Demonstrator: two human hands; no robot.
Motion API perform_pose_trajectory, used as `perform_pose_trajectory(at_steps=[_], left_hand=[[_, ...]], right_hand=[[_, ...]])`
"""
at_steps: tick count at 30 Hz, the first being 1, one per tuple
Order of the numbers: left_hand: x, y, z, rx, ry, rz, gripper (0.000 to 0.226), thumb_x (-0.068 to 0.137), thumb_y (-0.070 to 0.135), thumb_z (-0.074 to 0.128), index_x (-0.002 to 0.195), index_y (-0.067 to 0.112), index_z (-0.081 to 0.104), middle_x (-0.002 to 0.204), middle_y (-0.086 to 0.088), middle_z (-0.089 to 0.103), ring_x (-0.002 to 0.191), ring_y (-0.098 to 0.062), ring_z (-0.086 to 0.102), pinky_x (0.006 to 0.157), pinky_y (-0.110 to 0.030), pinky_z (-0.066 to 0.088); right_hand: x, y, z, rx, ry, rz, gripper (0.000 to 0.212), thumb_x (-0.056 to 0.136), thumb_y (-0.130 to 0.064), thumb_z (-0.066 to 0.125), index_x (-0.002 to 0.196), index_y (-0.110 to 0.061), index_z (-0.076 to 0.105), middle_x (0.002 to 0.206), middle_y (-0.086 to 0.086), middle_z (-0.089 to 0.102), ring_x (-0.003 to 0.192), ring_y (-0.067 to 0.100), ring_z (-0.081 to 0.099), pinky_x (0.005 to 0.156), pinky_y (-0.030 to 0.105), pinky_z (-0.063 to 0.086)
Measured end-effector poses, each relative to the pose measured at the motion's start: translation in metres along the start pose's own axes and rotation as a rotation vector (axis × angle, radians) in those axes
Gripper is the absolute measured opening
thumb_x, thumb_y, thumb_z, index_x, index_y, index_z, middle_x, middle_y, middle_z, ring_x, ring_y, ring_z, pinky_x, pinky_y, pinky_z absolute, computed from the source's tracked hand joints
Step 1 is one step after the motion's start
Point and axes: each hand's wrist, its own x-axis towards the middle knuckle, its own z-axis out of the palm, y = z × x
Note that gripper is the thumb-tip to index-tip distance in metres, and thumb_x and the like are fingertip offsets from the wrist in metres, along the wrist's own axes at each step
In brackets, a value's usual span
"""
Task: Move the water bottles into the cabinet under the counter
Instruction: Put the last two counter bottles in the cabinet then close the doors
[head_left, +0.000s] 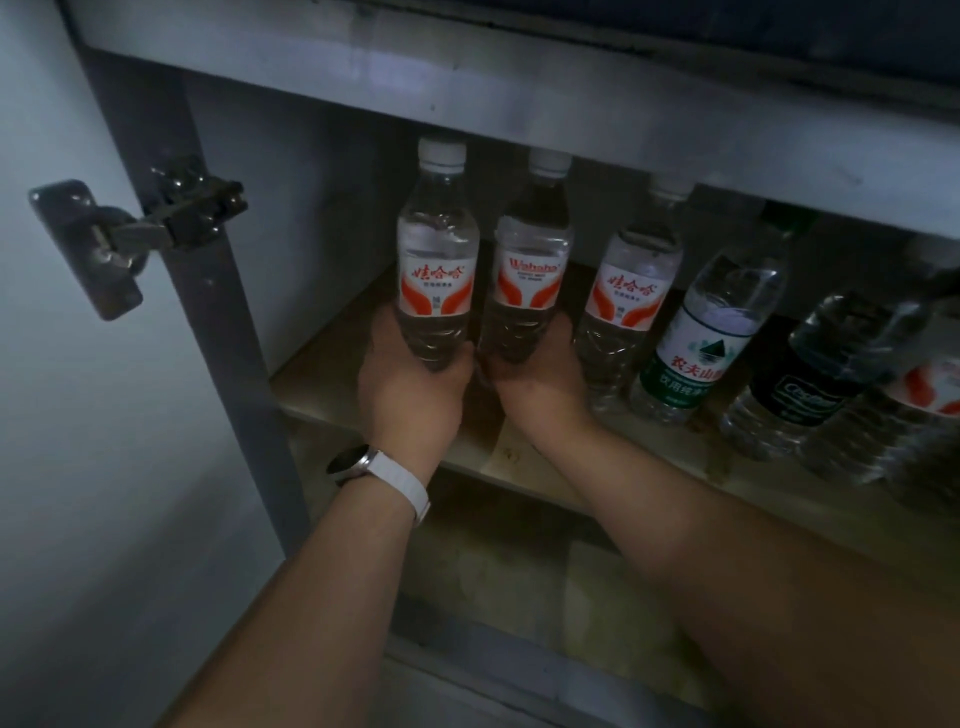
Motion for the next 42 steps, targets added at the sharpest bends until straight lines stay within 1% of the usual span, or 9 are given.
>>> perform_pose_trajectory(at_steps=[4, 9, 14, 22, 29, 32, 34, 37, 42], left_hand=[[0.021, 0.003, 0.005, 0.05, -0.066, -0.055, 0.052, 0.085, 0.034, 0.075, 0.129, 0.025, 0.048, 0.108, 0.008, 0.055, 0.099, -0.016, 0.058, 0.074, -0.031, 0.04], [0.036, -0.004, 0.006, 0.014, -0.131, 0.054, 0.057, 0.086, 0.032, 0.075, 0.134, 0.024, 0.047, 0.111, 0.014, 0.051, 0.099, -0.007, 0.05, 0.078, -0.024, 0.04], [0.052, -0.011, 0.004, -0.024, -0.218, 0.129, 0.065, 0.083, 0.027, 0.079, 0.138, 0.021, 0.044, 0.117, 0.014, 0.054, 0.108, -0.008, 0.055, 0.083, -0.023, 0.041], [0.06, -0.011, 0.009, -0.069, -0.258, 0.146, 0.066, 0.083, 0.028, 0.078, 0.14, 0.025, 0.045, 0.134, 0.008, 0.059, 0.123, -0.011, 0.056, 0.101, -0.037, 0.047], [0.034, 0.001, -0.006, -0.008, -0.19, 0.182, 0.028, 0.089, 0.029, 0.072, 0.111, 0.035, 0.056, 0.116, 0.007, 0.065, 0.106, -0.012, 0.059, 0.087, -0.031, 0.044], [0.011, 0.005, -0.02, -0.036, -0.17, 0.161, 0.029, 0.092, 0.031, 0.069, 0.108, 0.044, 0.049, 0.115, 0.014, 0.06, 0.106, -0.008, 0.055, 0.09, -0.031, 0.042], [-0.007, 0.0, -0.033, 0.023, -0.187, 0.241, 0.036, 0.093, 0.032, 0.067, 0.122, 0.045, 0.051, 0.125, 0.015, 0.056, 0.114, -0.005, 0.05, 0.092, -0.027, 0.039], [-0.027, -0.007, -0.054, 0.284, -0.3, 0.323, 0.054, 0.094, 0.036, 0.063, 0.145, 0.038, 0.045, 0.139, 0.005, 0.053, 0.125, -0.015, 0.048, 0.094, -0.03, 0.038], [-0.06, -0.003, -0.079, 0.59, -0.395, 0.628, 0.051, 0.095, 0.046, 0.052, 0.14, 0.024, 0.054, 0.141, -0.002, 0.054, 0.13, -0.024, 0.048, 0.105, -0.042, 0.043]], right_hand=[[0.004, 0.001, -0.001, -0.008, 0.025, -0.004, 0.028, 0.083, -0.035, 0.074, 0.106, -0.027, 0.061, 0.096, -0.01, 0.068, 0.09, 0.006, 0.065, 0.079, 0.035, 0.059], [0.002, 0.002, 0.005, -0.012, 0.075, 0.005, 0.051, 0.075, -0.044, 0.075, 0.119, -0.025, 0.056, 0.108, -0.009, 0.066, 0.101, 0.011, 0.064, 0.085, 0.037, 0.056], [0.002, -0.005, 0.008, 0.006, 0.135, 0.069, 0.061, 0.078, -0.039, 0.078, 0.126, -0.022, 0.045, 0.119, -0.004, 0.062, 0.105, 0.015, 0.06, 0.089, 0.04, 0.054], [-0.002, -0.008, 0.007, 0.031, 0.128, 0.068, 0.069, 0.081, -0.032, 0.077, 0.134, -0.018, 0.037, 0.128, 0.003, 0.058, 0.116, 0.023, 0.057, 0.096, 0.043, 0.05], [-0.009, -0.008, -0.006, -0.038, -0.016, -0.011, 0.058, 0.078, -0.051, 0.068, 0.126, -0.023, 0.051, 0.113, -0.007, 0.065, 0.103, 0.014, 0.065, 0.082, 0.037, 0.057], [-0.027, -0.015, -0.024, -0.129, -0.075, -0.058, 0.051, 0.082, -0.059, 0.061, 0.125, -0.033, 0.052, 0.111, -0.014, 0.063, 0.097, 0.008, 0.063, 0.079, 0.033, 0.055], [-0.044, -0.016, -0.041, -0.277, -0.124, -0.107, 0.046, 0.091, -0.05, 0.058, 0.132, -0.036, 0.044, 0.11, -0.013, 0.058, 0.092, 0.008, 0.057, 0.076, 0.03, 0.051], [-0.073, -0.02, -0.068, -0.511, -0.187, -0.231, 0.039, 0.096, -0.048, 0.051, 0.133, -0.036, 0.046, 0.11, -0.012, 0.057, 0.094, 0.009, 0.058, 0.078, 0.03, 0.051], [-0.103, -0.015, -0.099, -0.771, -0.211, -0.388, 0.044, 0.094, -0.052, 0.044, 0.129, -0.027, 0.053, 0.127, -0.007, 0.055, 0.11, 0.014, 0.054, 0.085, 0.034, 0.051]])
